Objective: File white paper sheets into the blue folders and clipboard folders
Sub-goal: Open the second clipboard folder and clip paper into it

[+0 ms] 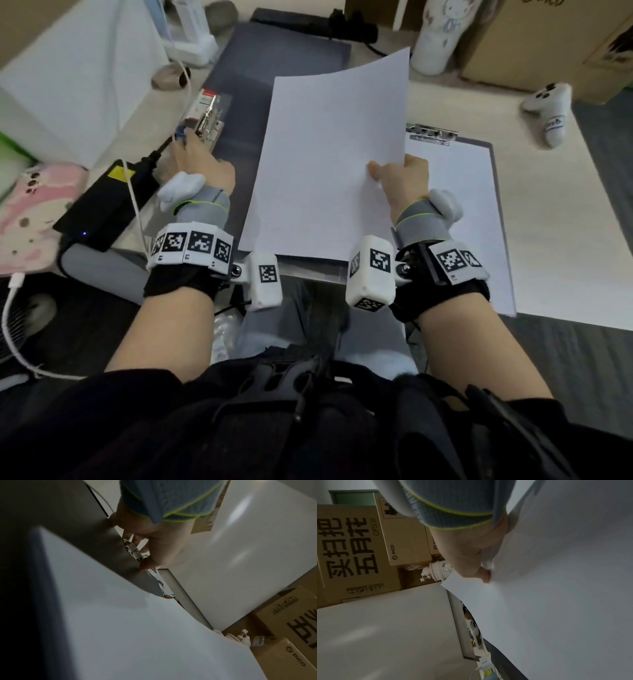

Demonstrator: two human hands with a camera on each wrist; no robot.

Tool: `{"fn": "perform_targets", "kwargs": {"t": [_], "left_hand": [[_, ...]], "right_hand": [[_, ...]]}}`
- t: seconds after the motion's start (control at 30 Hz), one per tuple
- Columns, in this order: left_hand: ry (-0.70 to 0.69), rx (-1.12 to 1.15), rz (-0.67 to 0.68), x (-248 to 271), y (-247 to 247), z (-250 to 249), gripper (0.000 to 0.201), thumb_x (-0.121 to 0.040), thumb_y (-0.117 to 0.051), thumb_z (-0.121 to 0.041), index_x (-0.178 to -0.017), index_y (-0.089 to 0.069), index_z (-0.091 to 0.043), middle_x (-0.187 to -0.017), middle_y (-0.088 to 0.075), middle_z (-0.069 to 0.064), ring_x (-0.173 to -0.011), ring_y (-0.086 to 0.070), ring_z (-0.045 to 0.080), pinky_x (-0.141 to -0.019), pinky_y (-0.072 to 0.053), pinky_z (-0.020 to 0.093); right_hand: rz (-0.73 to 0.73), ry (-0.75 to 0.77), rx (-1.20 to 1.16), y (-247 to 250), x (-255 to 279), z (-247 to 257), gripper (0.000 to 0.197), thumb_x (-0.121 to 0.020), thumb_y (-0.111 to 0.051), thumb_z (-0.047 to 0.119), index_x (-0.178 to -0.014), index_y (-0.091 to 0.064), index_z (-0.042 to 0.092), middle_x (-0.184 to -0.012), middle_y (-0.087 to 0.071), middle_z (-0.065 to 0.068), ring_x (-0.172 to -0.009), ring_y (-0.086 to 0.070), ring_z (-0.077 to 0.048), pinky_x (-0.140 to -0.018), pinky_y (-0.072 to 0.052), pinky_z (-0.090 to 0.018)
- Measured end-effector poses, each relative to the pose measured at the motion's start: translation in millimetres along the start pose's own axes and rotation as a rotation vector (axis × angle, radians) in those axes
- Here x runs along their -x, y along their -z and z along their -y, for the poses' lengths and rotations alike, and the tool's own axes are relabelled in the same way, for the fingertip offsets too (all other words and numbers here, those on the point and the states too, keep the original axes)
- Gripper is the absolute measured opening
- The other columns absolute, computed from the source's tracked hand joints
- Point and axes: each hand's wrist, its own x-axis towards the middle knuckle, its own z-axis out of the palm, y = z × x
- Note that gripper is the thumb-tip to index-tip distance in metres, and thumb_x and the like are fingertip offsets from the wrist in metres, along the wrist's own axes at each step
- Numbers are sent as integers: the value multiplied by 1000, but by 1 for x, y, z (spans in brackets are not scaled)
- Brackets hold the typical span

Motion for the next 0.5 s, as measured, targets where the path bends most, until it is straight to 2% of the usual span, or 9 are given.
{"fn": "perform_targets", "kwargs": {"t": [0.1,0.17,0.27,0.33,0.43,0.5], "left_hand": [[-2,-42,53,0,3,-4,51,-84,-50,-9,-133,-41,-3,-136,-45,24,-127,-42,41,-106,-34,48],[-35,-38,81,3,1,-8,43,-84,-50,-8,-126,-46,0,-132,-47,25,-121,-46,42,-102,-36,44],[-96,36,151,9,-6,-17,37,-83,-47,-5,-119,-53,-2,-127,-52,24,-113,-50,44,-96,-42,43],[-150,56,190,16,-11,-22,34,-85,-43,-2,-117,-56,-3,-123,-55,24,-110,-52,43,-92,-43,41],[-221,131,204,27,-15,-25,34,-88,-42,-3,-117,-58,-7,-119,-59,21,-105,-54,40,-84,-42,35],[-241,193,230,31,-16,-25,35,-89,-43,-4,-119,-59,-11,-120,-62,17,-108,-55,37,-85,-42,33]], "right_hand": [[8,-4,-4,-4,-2,-1,23,-74,-69,15,-97,-69,11,-86,-65,-6,-74,-57,-24,-72,-50,-31],[2,-18,-13,-4,-3,-1,15,-74,-69,14,-89,-67,13,-78,-63,-4,-69,-55,-23,-68,-47,-28],[-19,-43,-40,1,-4,-2,12,-74,-69,14,-84,-64,14,-67,-59,3,-62,-52,-21,-66,-45,-27],[-27,-54,-49,5,-4,-5,14,-73,-69,14,-86,-64,13,-67,-59,3,-61,-52,-21,-66,-45,-28],[-44,-70,-44,12,-5,-10,25,-69,-70,19,-91,-60,14,-75,-60,1,-69,-53,-22,-68,-44,-27],[-55,-76,-36,18,-8,-14,26,-69,-71,19,-91,-58,15,-76,-59,0,-71,-52,-22,-69,-43,-28]]}}
